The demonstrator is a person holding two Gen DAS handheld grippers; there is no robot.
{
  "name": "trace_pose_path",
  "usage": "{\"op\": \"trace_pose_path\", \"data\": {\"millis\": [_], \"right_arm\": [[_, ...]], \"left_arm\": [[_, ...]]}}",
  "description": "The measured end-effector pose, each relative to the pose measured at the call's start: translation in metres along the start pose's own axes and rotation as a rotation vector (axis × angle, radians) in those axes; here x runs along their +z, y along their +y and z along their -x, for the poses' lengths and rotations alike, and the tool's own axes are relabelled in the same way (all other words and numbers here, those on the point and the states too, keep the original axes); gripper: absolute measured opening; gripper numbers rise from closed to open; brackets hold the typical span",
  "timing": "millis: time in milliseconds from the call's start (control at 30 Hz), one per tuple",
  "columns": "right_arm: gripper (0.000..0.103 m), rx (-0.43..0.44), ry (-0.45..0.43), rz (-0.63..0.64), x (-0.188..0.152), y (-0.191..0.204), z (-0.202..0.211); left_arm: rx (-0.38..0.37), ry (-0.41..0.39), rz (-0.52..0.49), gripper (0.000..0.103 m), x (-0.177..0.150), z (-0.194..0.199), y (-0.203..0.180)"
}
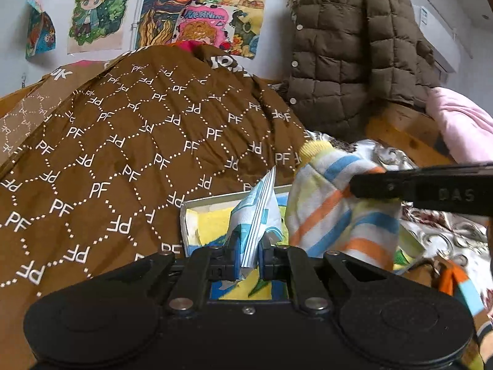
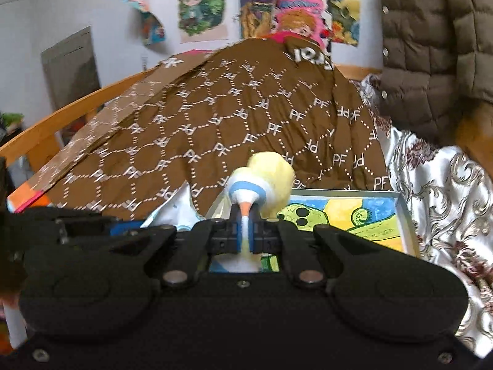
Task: Organize soft objects
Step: 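Carry the cloth and striped towel into the metal tray and open both grippers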
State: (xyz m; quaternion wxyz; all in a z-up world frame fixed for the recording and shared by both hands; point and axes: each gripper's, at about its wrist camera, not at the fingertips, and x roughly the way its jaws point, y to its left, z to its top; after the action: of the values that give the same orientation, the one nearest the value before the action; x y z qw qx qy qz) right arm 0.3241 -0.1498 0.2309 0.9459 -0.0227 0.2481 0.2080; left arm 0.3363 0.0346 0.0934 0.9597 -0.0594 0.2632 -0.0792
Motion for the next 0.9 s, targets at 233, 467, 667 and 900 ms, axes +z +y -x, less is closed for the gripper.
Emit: {"op": "trace_pose_path", "data": {"millis": [233,467,667,900], "right_arm": [[0.000,-0.062,0.017,-0.056,-0.015,-0.013,-0.039],[0.000,-0.059,0.080,-0.147,-0.045,-0.023,-0.109],[0.000,-0.080,0.157,-0.151,-0.086,-0.024,-0.140],[0.003,-0.119,0.233,-0.171,-0.129,-0.040,-0.155]], "left_arm": [[0.017,-0.001,0.050,0.011,0.000,-0.031,0.010],[0.023,0.087,0.104,0.011,-0.016,-0.062,0.025],[0.021,0.152,0.093,0.012,-0.032,-0.079,0.031],[-0.010,0.168,0.016,0.017,-0.037,-0.082,0.011]]}}
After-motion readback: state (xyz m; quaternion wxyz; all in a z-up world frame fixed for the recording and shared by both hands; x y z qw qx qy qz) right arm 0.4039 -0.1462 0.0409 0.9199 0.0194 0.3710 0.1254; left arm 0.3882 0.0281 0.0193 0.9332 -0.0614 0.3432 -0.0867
